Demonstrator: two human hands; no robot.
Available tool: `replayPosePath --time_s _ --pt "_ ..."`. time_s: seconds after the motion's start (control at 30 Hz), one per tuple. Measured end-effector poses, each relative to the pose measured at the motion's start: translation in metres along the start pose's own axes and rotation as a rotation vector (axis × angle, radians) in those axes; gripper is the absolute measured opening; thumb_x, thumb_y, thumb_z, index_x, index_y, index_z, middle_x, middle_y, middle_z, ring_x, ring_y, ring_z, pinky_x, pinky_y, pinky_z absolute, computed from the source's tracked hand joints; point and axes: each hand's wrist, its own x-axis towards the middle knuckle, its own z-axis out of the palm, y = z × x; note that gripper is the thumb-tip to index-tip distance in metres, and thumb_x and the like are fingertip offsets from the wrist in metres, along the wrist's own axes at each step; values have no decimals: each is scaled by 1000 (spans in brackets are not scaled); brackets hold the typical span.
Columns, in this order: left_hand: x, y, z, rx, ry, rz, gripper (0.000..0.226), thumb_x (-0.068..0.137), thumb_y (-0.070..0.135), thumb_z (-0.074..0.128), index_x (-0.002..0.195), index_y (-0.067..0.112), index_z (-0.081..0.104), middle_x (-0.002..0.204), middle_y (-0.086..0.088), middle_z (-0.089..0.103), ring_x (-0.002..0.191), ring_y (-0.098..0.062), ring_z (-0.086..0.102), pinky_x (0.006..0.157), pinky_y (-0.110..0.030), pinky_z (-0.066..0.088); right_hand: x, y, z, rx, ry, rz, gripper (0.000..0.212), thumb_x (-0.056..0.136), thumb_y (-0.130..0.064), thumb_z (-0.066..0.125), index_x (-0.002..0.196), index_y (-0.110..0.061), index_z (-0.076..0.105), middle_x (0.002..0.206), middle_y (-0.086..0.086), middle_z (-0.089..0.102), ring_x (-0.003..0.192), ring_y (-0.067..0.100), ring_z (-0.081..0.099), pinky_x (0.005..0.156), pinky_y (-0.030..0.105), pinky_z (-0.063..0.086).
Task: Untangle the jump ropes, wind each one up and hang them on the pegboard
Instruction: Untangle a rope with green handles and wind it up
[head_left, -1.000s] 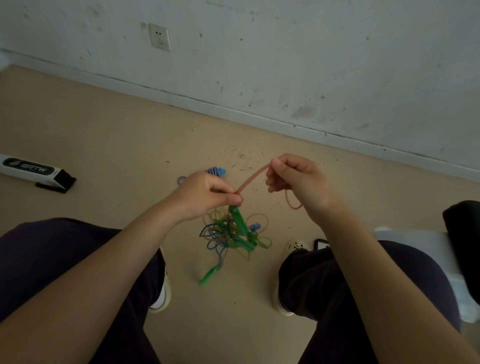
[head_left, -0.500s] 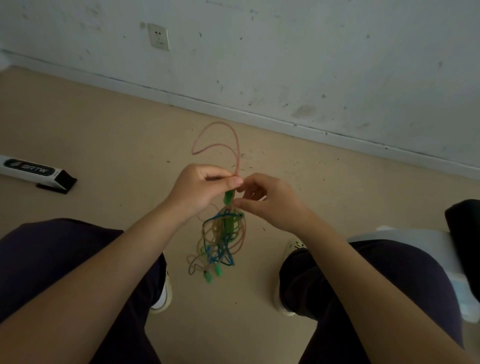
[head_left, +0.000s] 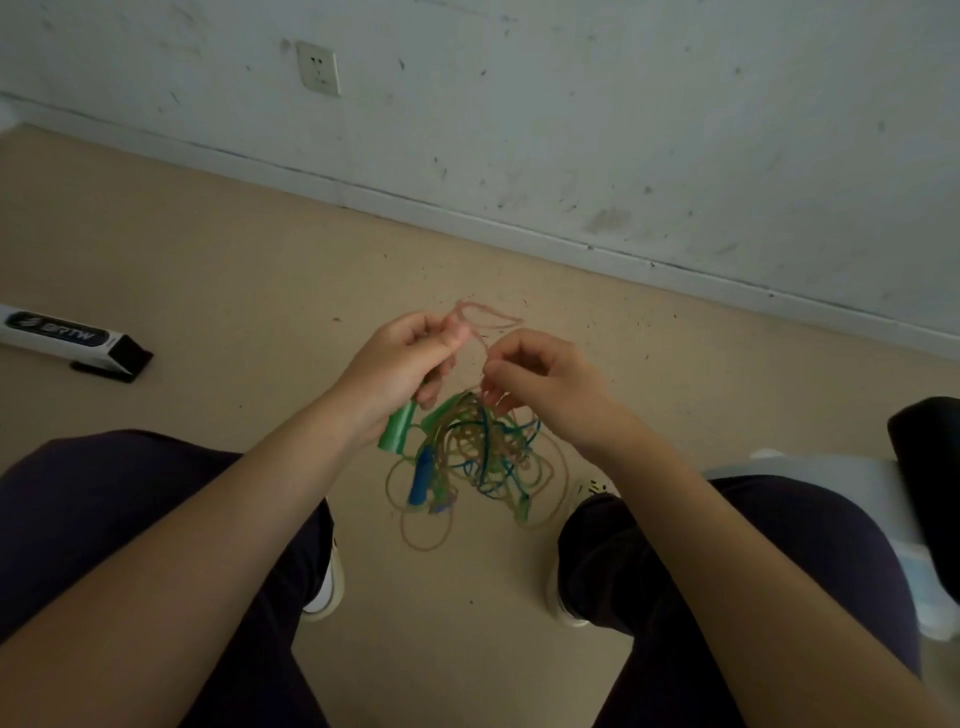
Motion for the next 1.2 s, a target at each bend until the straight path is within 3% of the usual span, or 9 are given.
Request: replayPosePath --time_s 0.1,0.2,0.27,0.37,0.53,0.7,0.8,1.0,1.2 --pt "-1 -3 1 217 -30 2 33 76 40 83 101 22 72 69 10 58 46 0 48 50 -19 36 0 -5 -7 191 37 -1 12 94 -5 58 85 -10 64 76 10 66 73 22 64 71 32 55" --pt "0 -10 3 431 -93 106 33 71 35 87 100 38 72 94 23 65 81 19 58 74 -8 39 0 -8 -14 351 32 -13 14 95 -5 54 85 -8 64 79 12 66 73 22 64 68 27 54" --pt "1 -12 2 495 -112 111 32 70 38 87 96 42 69 102 27 61 89 20 54 77 -9 38 1 -9 -17 467 18 -11 16 96 -5 53 85 -7 64 79 12 66 71 20 64 67 25 55" --pt "3 -15 1 508 -135 73 31 71 39 87 94 33 67 104 18 65 71 14 56 62 -18 39 1 -11 -20 545 12 7 19 98 -5 48 84 -4 61 78 11 65 69 18 63 67 25 55" --pt "5 -14 6 427 -200 -7 39 71 29 88 99 26 62 98 -4 63 47 8 49 42 -8 32 0 -15 -21 496 59 32 20 100 -5 44 85 -7 56 80 9 63 71 18 61 66 27 54" --pt "1 -8 6 405 -227 -102 42 58 45 87 95 37 68 96 10 69 88 -2 65 53 -15 39 -1 -17 -22 392 129 75 16 101 -7 45 88 -8 55 80 8 60 72 16 61 61 27 50" --pt "2 -5 2 370 -222 -107 35 67 41 84 99 30 71 71 21 61 55 6 56 43 -11 34 1 -16 -25 395 233 112 14 101 -6 45 90 -6 54 79 8 62 66 15 61 58 28 47" --pt "3 -2 -7 486 -111 -16 14 85 31 77 74 24 70 56 18 61 50 7 53 49 -8 34 6 -19 -51 441 547 152 23 99 -9 41 82 -11 56 73 5 67 60 14 63 53 26 45" --pt "-2 -3 2 281 -74 -56 24 93 29 67 86 6 69 52 7 54 52 -19 43 48 -25 33 5 -16 -28 378 350 157 16 102 -17 45 91 -11 55 68 5 69 60 17 63 51 25 47"
